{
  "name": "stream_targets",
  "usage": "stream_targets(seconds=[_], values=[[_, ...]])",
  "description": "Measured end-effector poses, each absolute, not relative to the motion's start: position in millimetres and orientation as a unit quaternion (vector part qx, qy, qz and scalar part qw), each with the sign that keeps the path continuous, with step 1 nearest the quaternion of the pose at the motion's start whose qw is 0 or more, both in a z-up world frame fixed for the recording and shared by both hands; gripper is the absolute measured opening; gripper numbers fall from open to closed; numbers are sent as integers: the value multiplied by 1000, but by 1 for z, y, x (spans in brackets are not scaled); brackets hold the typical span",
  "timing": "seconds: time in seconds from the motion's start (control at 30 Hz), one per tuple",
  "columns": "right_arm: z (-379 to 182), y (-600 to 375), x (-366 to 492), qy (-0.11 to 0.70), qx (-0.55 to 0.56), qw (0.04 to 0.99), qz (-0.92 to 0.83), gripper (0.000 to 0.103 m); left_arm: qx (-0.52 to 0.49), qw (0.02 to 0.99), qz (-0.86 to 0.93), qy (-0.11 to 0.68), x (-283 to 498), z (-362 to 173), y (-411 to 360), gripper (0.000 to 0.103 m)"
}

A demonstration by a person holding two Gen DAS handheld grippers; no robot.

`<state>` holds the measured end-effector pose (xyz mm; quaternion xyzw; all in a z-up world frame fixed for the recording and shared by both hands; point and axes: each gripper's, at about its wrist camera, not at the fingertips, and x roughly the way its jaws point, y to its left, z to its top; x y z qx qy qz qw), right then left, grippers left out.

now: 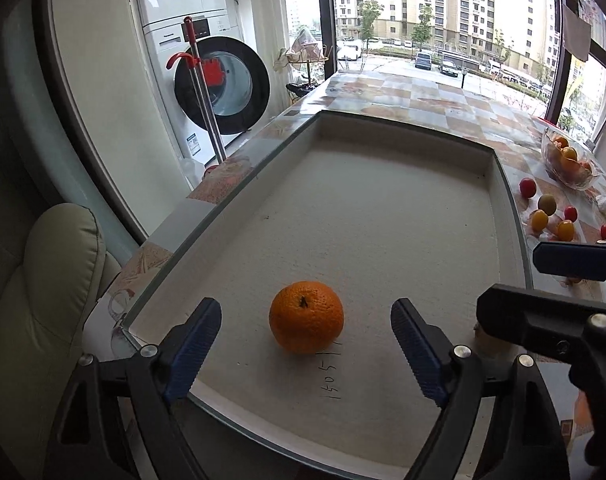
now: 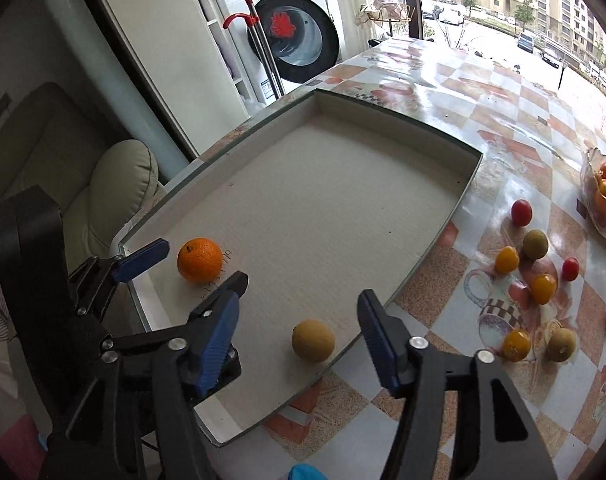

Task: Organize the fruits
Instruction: 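Carry both fruits into the gray tray and open both tools, then move both tools back over the loose fruits on the table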

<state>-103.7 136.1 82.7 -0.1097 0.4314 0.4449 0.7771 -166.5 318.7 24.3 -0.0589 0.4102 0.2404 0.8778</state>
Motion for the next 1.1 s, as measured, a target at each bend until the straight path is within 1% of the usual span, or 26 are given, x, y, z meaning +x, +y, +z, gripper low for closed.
stream_targets(seconds=[0.07, 0.13, 0.17, 0.23, 0.5, 0.6, 0.7, 0.83, 0.9, 0.97, 1.0, 1.03, 1.1], values=[[90, 127, -103, 419, -103, 787, 440, 82, -55, 876, 233, 419, -164, 25, 315, 88], [95, 115, -99, 413, -94, 796, 433, 83, -50, 879, 226, 418, -164, 28, 310, 88], [95, 107, -97, 412, -89, 800, 427, 86, -47, 882, 221, 414, -164, 31, 306, 88], [95, 89, -90, 414, -78, 810, 408, 89, -39, 890, 207, 404, -165, 38, 295, 88], [76, 2, -52, 430, -25, 848, 309, 89, 18, 927, 104, 361, -159, 64, 216, 88], [64, -35, -42, 436, -19, 862, 256, 89, 41, 924, 53, 376, -149, 58, 182, 88], [50, -65, -35, 451, -25, 868, 206, 89, 62, 914, 34, 399, -139, 41, 156, 88], [32, -96, -29, 462, -49, 873, 149, 89, 55, 901, 35, 429, -127, 19, 146, 88], [26, -109, -28, 460, -50, 876, 139, 94, 48, 895, 42, 441, -122, 13, 150, 88], [26, -115, -29, 457, -49, 877, 137, 97, 39, 897, 46, 439, -120, 11, 153, 93], [27, -116, -29, 455, -47, 878, 141, 97, 39, 895, 55, 440, -119, 8, 155, 101], [25, -117, -30, 454, -49, 878, 144, 101, 39, 896, 63, 439, -117, 8, 156, 102], [24, -114, -32, 448, -58, 879, 151, 103, 31, 897, 63, 437, -114, 4, 157, 102]])
